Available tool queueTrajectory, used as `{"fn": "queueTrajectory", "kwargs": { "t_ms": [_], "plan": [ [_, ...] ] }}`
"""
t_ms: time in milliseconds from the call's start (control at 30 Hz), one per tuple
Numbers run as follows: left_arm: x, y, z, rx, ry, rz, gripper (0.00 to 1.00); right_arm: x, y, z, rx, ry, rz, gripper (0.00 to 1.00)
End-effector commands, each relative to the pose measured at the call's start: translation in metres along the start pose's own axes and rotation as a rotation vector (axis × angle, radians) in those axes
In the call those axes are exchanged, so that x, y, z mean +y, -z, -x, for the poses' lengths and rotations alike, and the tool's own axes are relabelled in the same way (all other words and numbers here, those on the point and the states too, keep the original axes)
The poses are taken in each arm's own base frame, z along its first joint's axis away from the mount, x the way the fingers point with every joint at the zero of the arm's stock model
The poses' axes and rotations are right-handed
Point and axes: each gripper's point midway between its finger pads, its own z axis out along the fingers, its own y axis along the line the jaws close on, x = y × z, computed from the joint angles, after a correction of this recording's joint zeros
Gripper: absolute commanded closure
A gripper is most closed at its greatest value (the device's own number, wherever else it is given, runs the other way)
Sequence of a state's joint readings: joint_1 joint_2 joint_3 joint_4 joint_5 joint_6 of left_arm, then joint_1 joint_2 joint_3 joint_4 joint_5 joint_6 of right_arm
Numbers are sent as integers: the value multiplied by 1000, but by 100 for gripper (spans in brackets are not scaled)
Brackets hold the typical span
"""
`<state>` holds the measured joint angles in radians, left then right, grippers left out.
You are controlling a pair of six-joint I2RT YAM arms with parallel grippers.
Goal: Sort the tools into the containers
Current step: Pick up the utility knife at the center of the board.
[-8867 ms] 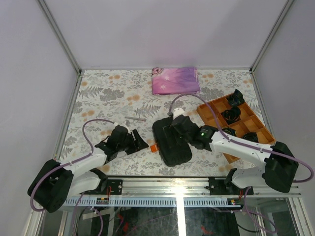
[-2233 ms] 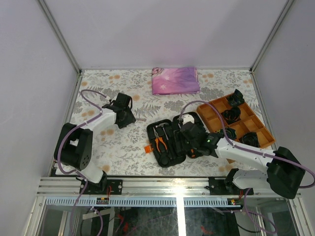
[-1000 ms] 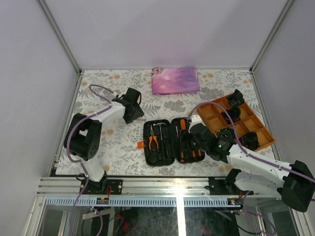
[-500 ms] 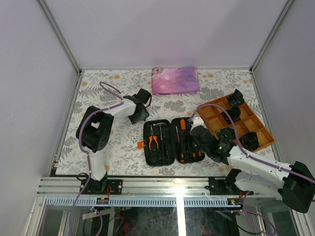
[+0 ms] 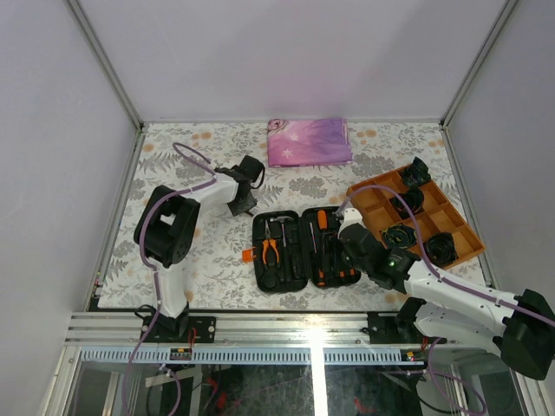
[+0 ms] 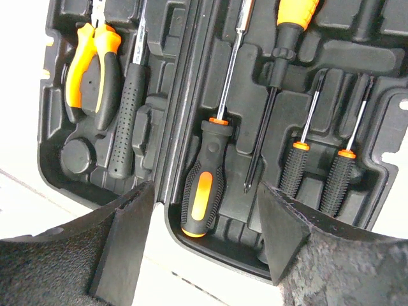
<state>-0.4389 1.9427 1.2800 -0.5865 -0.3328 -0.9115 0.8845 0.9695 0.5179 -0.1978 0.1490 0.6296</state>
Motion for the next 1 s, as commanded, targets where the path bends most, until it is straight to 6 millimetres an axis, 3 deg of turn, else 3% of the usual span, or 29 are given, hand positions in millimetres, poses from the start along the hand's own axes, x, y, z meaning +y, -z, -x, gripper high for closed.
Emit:
{"fn": "queueTrajectory", "kwargs": {
  "t_ms": [0,200,433,967],
  "plan": [
    [33,-17,0,11,-4,70,68,0,2,9,-48,-18,-6,28],
    [41,-16,4,14,-18,37,84,1,3,12,-54,-15,-8,27],
    [35,-3,6,6,-58,-41,92,0,5,15,-63,-19,-14,26],
    [31,53,2,-19,-87,-259,94,-1,7,18,-66,-27,-29,25]
  ]
}}
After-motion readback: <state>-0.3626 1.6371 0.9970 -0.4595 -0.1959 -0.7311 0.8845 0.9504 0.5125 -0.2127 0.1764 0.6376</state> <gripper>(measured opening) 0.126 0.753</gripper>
